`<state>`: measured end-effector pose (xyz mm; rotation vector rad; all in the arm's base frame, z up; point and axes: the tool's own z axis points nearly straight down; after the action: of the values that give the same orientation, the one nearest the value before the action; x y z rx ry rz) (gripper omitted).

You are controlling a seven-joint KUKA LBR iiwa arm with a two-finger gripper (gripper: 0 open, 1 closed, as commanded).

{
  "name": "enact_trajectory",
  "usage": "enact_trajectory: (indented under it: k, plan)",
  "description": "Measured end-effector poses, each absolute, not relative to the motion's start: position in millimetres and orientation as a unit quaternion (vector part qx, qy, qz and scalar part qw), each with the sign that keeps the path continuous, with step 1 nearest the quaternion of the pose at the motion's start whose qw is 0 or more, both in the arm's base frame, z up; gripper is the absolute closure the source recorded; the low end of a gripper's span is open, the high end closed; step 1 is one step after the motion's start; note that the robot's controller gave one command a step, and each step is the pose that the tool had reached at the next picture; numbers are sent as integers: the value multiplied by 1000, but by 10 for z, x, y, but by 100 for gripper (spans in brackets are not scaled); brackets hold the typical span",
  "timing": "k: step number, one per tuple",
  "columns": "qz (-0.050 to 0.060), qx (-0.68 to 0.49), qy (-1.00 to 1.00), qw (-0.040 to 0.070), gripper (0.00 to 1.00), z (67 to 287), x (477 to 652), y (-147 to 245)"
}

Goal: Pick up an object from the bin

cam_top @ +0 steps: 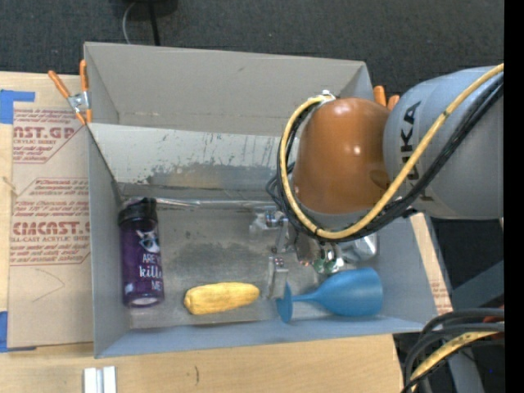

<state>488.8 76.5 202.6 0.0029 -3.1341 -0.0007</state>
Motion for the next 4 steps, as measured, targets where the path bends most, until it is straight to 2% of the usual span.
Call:
enact_trajectory:
  k: [1, 2, 3, 4]
  plan:
    - [-1, 0, -1000, 0, 0, 2070, 4904, 761]
    - [0, 38, -999, -2, 0, 1794, 4955, 920]
    - [-1, 33, -999, -3, 0, 1208, 5029, 971]
    - [-1, 21, -1000, -2, 0, 1068, 5024, 986]
